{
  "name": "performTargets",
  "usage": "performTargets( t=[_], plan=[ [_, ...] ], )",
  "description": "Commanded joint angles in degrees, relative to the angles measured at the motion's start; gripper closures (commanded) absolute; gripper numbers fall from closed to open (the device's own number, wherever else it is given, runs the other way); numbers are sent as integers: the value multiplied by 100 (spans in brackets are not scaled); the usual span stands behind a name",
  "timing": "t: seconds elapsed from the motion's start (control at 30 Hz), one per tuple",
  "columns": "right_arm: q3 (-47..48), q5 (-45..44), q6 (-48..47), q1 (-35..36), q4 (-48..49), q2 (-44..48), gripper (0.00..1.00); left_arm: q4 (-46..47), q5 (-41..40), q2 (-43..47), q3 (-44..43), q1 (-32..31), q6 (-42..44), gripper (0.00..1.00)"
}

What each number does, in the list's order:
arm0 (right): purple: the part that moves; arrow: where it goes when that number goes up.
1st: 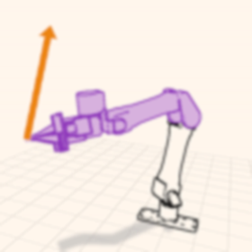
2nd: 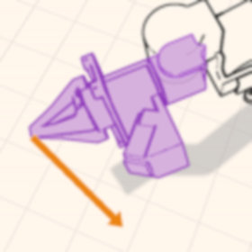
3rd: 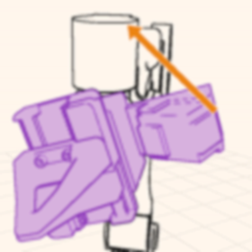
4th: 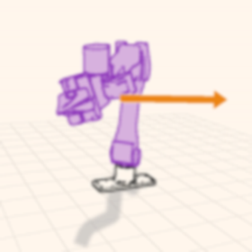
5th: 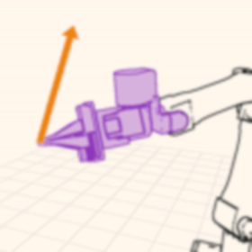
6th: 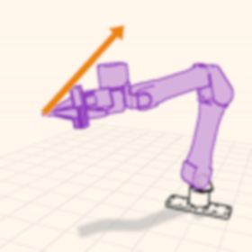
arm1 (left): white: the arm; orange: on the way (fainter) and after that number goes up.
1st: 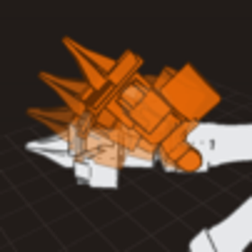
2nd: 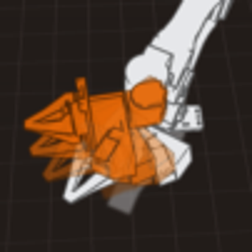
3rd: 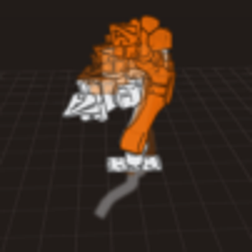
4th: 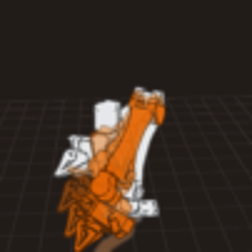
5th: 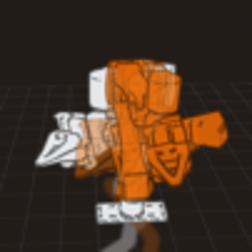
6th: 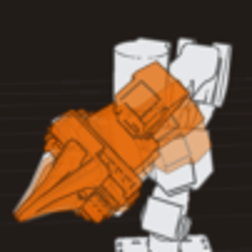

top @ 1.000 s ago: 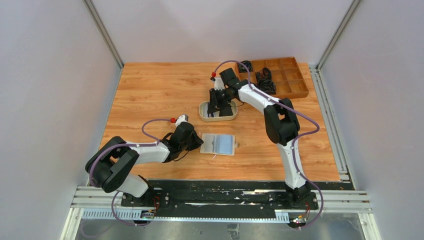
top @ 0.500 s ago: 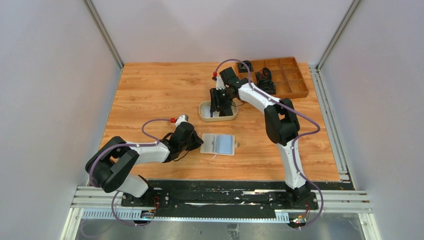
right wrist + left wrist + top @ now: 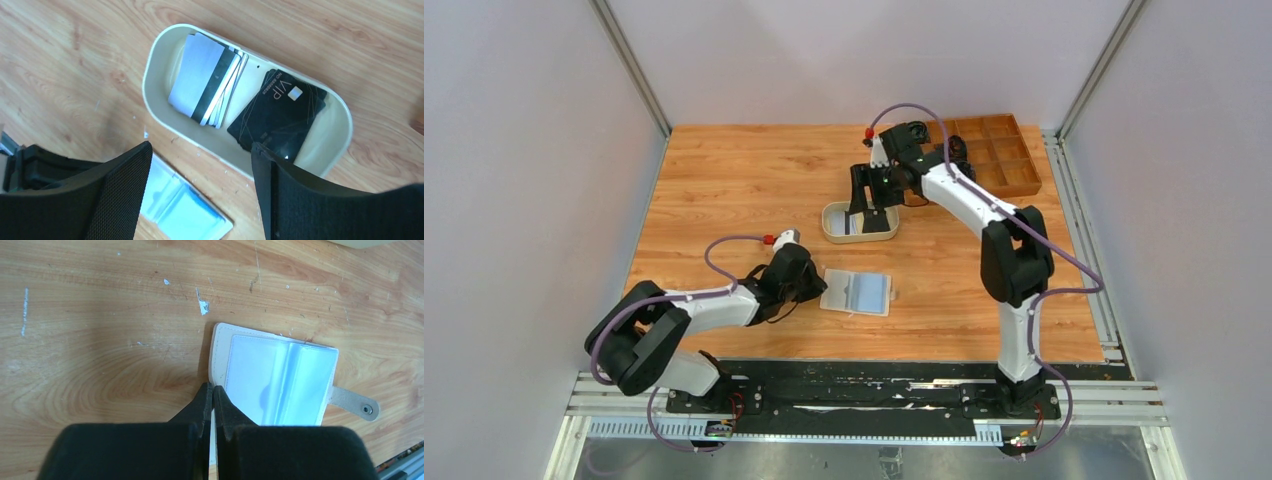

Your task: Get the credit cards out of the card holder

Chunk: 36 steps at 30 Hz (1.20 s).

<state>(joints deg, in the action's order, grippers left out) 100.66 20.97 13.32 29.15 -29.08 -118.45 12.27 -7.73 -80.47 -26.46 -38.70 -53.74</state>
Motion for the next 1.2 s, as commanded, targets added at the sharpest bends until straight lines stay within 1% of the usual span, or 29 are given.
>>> performTargets(
  t=[0.0,0.07,0.13,0.23,0.33,0.47,0.53,0.6,0.7,0.87,1.03,1.1,1.17],
  plan=[
    [-389,-82,158,-87,358,671,23,-379,-253,394,-197,38,385,100],
    [-533,-106,261,-102,368,860,23,-546,-355,552,-318,38,558,100],
    [-919,-181,402,-111,494,1129,23,-654,-368,687,-442,38,694,100],
    [-1491,-231,556,-118,810,1583,23,-910,-179,744,-741,38,885,100],
    [-1888,-298,583,-120,925,1932,23,-1171,166,742,-1062,38,1119,100],
    [-2424,-367,601,-120,1116,2450,23,-1861,331,846,-1616,38,1426,100],
    [-2666,-388,594,-120,1231,2713,23,-2217,302,884,-1938,38,1666,100],
    [-2814,-477,599,-122,1302,2921,20,-2490,263,877,-2218,38,1948,100],
    [-2967,-494,667,-121,1464,3156,19,-3031,161,806,-2628,38,2266,100],
    [-3412,25,936,-114,2149,3544,19,-3477,19,962,-2915,38,2300,100],
    [-3707,424,1073,-111,2597,3770,19,-3844,-179,1014,-3242,38,2384,100],
    [-3886,650,1220,-109,2912,3857,19,-3856,-189,1018,-3325,38,2380,100],
    [-4124,927,1574,-102,3548,3951,19,-3852,-185,1004,-3384,38,2356,100]
  ],
)
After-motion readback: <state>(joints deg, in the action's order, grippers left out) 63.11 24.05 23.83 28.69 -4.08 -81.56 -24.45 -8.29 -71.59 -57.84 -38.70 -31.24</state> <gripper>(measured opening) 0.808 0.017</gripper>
